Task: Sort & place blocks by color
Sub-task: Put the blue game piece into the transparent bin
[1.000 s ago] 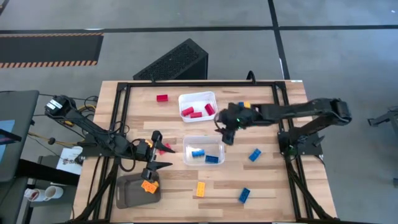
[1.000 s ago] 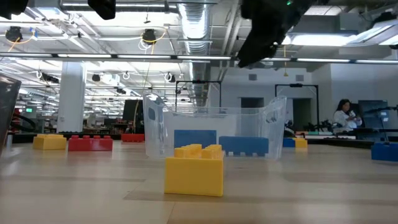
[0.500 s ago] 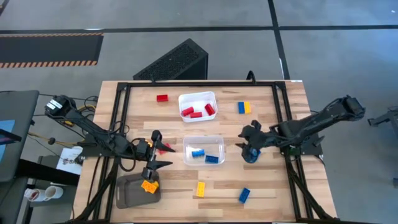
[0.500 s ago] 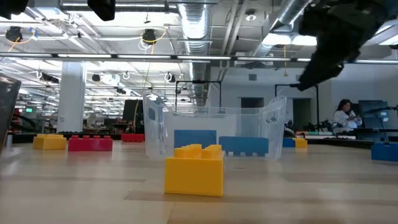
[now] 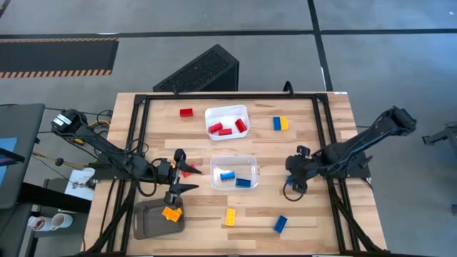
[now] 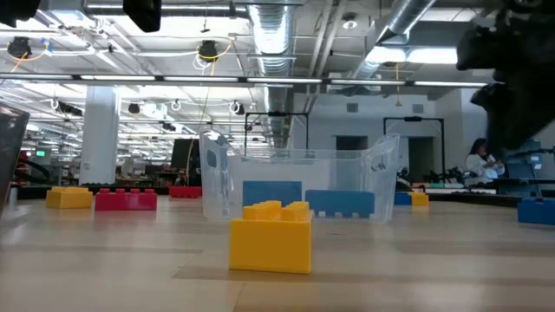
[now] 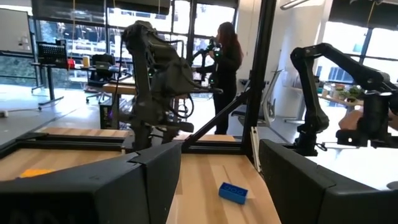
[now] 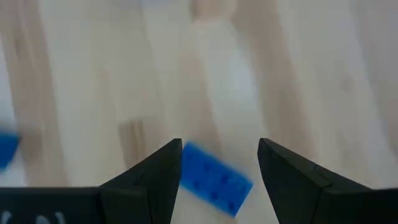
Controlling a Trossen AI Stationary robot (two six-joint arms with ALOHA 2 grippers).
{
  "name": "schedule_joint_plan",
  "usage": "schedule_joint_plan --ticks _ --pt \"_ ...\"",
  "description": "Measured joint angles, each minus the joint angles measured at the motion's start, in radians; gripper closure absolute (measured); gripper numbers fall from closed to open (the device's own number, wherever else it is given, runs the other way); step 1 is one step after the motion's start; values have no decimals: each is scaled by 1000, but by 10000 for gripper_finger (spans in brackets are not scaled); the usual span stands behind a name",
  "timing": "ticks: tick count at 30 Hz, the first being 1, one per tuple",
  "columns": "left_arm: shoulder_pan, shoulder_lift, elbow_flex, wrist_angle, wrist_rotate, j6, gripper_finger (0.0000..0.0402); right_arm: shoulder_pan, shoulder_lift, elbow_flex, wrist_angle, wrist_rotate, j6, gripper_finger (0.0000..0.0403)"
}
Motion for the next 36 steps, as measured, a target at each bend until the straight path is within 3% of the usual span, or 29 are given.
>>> schedule_joint_plan --ticks 10,25,36 --pt "0 0 0 -11 -19 6 196 26 2 -1 -49 -97 -13 171" --pt "0 0 0 -27 -22 -1 196 26 276 4 -59 -115 -281 164" --pt "0 0 0 -28 -21 -2 196 26 357 45 -69 -106 -242 147"
